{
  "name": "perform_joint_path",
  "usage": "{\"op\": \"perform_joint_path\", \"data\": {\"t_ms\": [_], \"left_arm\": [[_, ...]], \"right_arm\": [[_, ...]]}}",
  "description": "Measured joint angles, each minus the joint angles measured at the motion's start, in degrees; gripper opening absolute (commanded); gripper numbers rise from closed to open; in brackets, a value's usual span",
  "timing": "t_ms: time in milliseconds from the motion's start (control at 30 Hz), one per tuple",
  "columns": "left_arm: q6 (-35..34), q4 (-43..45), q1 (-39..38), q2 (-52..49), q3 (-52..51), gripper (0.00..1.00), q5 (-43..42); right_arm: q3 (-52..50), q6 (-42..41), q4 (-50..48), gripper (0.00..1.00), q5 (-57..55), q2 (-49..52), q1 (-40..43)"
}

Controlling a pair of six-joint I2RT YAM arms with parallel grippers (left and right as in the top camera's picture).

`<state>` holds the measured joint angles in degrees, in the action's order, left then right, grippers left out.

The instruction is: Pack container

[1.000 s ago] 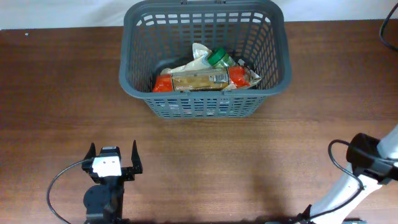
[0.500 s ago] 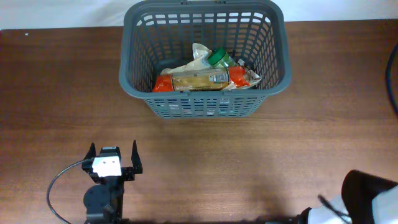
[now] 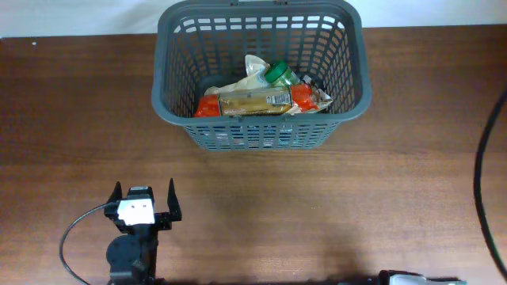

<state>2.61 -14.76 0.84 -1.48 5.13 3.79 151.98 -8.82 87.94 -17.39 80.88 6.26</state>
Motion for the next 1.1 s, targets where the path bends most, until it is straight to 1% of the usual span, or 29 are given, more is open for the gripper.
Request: {"op": "perform_joint_path", "data": {"t_ms": [133, 367, 400, 500, 667, 933, 1100], "left_arm": [[0.0, 0.0, 0.0, 0.0, 0.0, 0.99, 0.0], [0.0, 0.0, 0.0, 0.0, 0.0, 0.99, 0.0], [0.0, 0.0, 0.0, 0.0, 0.0, 0.99, 0.0], [0.0, 0.0, 0.0, 0.0, 0.0, 0.99, 0.0], [0.0, 0.0, 0.0, 0.0, 0.0, 0.99, 0.0], [0.0, 0.0, 0.0, 0.0, 0.0, 0.99, 0.0], [0.0, 0.0, 0.0, 0.0, 0.0, 0.99, 0.0]], "right_arm": [[-14.6, -0.4, -7.0, 0.99, 2.3, -8.5, -0.1], [-37.4, -0.5, -14.7, 0.99, 8.4, -20.8, -0.1], [-40.7, -0.5, -17.9, 0.99, 9.0, -22.7, -0.1], [-48.8, -0.4, -23.3, 0.99, 10.5, -27.6, -0.1], [-60.5, 0.1, -29.5, 0.99, 13.3, -35.0, -0.2], [-80.5, 7.6, -42.7, 0.99, 22.1, -45.4, -0.2], [-92.0, 11.0, -49.8, 0.99, 25.4, -51.7, -0.2]]}}
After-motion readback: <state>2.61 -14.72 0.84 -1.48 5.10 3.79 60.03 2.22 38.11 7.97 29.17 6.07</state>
